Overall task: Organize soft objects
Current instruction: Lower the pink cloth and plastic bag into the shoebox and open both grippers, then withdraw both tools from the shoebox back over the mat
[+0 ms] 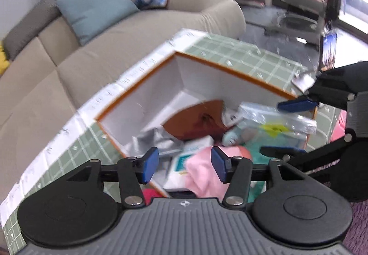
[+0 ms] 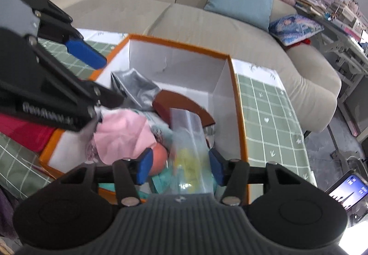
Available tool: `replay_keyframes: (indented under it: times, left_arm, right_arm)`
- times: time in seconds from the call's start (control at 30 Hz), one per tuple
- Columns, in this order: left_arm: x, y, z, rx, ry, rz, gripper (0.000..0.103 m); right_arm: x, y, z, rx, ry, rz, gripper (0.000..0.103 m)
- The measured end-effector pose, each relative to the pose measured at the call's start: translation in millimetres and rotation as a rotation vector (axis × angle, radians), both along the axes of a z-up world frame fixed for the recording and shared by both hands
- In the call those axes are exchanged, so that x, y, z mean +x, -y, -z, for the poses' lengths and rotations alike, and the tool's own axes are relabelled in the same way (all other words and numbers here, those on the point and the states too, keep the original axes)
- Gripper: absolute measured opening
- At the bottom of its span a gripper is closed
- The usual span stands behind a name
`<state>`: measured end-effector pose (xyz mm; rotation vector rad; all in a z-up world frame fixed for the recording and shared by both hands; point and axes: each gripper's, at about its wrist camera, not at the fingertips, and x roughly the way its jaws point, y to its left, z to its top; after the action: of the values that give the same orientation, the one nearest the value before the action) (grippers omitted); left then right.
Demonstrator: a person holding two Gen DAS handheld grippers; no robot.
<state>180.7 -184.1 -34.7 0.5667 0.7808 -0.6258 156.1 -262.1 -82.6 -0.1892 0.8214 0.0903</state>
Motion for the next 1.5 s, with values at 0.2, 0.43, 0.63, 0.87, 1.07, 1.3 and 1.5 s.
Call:
replay_keyframes:
  times: [0.2, 0.43, 0.63, 0.87, 1.07, 1.3, 1.5]
  left_arm:
    - [-11.7, -36.2, -37.2, -0.108, 0.069, -0.062, 0.074]
    - [-52.9, -91.5, -81.6, -0.219, 0.249, -0.165, 0.088]
    - [-87.9, -136.6, -108.8, -0.283, 0.337, -0.255, 0.094]
    - [-129.4, -174.8, -117.6, -0.382, 0.39, -0.437, 0.096]
    - [-147.0, -189.3, -87.3, -0.422, 0.349, -0.578, 0.096]
    - [-147.3, -187.1, -38.6, -0.341, 0.244, -0.615, 0.096]
    - [-157.9, -195.2, 0.4, -0.282, 0.194, -0.639, 0.103]
  right_arm:
    - [-9.2, -10.0, -28.0, -0.023, 0.055, 0.004, 0.073]
    - [-29.5, -30.5, -65.1, 0.054, 0.121, -0.038, 0.087]
    - [-56.2, -52.1, -87.4, 0.173, 0.147, -0.098, 0.094]
    - [-90.1, -78.9, -97.8, 0.213, 0.203, -0.019, 0.098]
    - [-126.5, -90.4, -86.8, 0.199, 0.306, 0.15, 0.098]
    - [-141.6, -94.5, -51.8, 0.184, 0.281, 0.204, 0.1]
    - [-125.7, -99.6, -29.9, 0.173, 0.226, 0.199, 0.1]
